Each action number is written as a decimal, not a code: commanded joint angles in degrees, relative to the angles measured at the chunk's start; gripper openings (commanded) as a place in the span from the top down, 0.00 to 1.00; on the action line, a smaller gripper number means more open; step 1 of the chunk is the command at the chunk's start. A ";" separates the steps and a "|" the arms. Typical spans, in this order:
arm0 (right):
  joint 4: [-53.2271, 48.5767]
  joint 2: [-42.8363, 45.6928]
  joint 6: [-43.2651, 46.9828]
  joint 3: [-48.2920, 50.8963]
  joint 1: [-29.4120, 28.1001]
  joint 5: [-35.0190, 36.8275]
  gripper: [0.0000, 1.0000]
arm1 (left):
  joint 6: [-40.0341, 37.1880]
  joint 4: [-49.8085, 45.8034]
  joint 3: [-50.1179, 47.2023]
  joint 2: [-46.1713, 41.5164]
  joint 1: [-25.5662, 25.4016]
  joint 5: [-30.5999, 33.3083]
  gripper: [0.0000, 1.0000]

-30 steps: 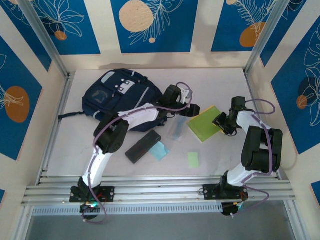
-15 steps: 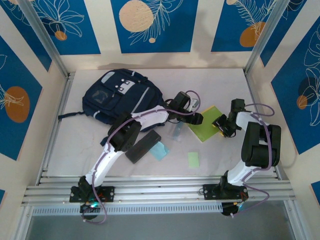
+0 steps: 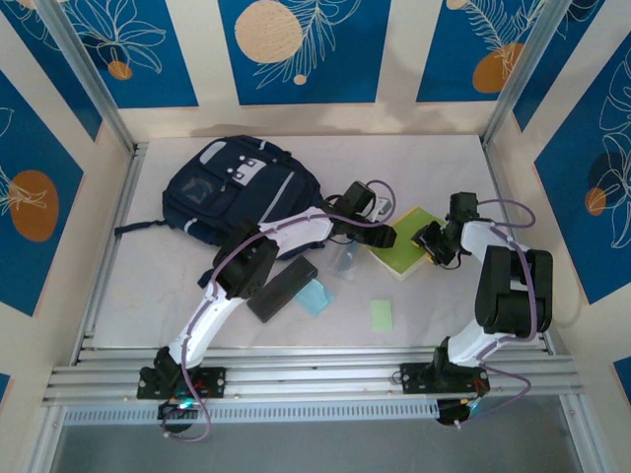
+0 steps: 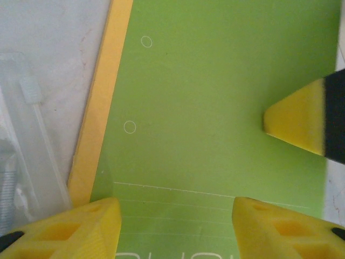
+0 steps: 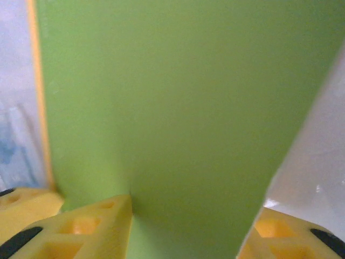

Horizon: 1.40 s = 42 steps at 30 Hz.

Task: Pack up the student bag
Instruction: Pick up the book from the middle-right of the table.

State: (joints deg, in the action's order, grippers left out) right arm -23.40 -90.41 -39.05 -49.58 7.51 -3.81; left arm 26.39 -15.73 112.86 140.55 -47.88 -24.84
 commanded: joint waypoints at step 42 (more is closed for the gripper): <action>2.42 11.10 -3.46 -0.58 -0.66 -9.39 0.73 | 2.00 -2.71 -5.37 -1.73 -0.29 2.92 0.42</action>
State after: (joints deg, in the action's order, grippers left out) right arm -18.33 -82.87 -45.34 -47.77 7.14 -13.21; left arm 27.09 -13.89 109.73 138.72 -47.92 -23.51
